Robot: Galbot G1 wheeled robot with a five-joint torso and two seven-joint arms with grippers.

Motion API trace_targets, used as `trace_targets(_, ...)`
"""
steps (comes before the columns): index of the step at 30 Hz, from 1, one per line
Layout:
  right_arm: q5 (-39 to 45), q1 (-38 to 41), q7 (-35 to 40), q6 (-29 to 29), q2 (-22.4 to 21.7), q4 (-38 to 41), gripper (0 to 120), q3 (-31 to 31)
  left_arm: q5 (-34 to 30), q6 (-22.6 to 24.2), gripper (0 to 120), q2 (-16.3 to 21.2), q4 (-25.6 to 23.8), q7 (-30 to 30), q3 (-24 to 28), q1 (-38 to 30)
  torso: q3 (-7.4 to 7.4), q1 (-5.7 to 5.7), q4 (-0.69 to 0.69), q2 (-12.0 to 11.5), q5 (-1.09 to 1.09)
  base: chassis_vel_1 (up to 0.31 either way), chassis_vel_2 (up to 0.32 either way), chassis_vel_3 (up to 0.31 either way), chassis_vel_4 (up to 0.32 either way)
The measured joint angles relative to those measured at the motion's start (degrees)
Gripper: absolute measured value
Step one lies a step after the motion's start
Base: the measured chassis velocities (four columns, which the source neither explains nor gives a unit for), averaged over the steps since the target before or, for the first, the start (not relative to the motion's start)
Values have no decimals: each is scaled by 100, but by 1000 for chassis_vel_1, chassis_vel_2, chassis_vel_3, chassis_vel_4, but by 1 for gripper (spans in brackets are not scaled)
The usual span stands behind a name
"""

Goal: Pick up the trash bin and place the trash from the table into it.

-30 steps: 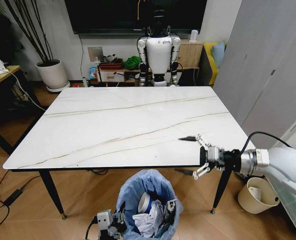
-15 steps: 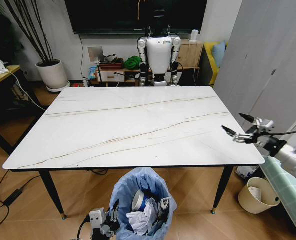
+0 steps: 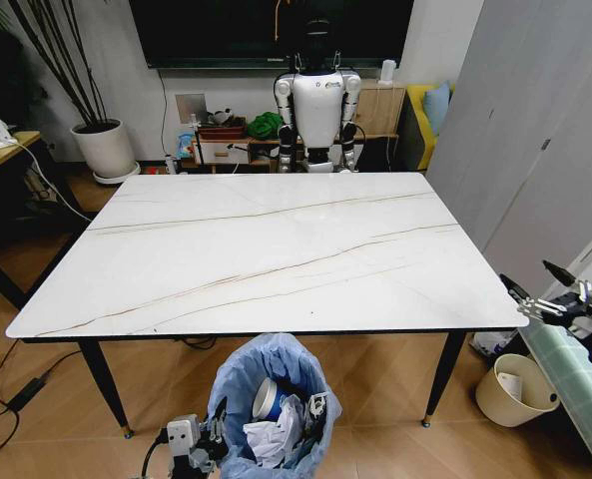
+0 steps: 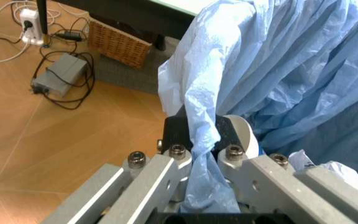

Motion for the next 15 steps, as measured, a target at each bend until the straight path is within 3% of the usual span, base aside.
trace_targets(5,-154,-204,-133,15,353,-41,100,343,8,-4,0,20,52,3,-19,-22,0,0,-1,0,-2,0,0,0,0)
trace_targets(15,-585,-417,-243,323,1627,22,100,513,104,-43,0,51,141,57,-254,84,0,0,-2,0,1,0,0,0,0)
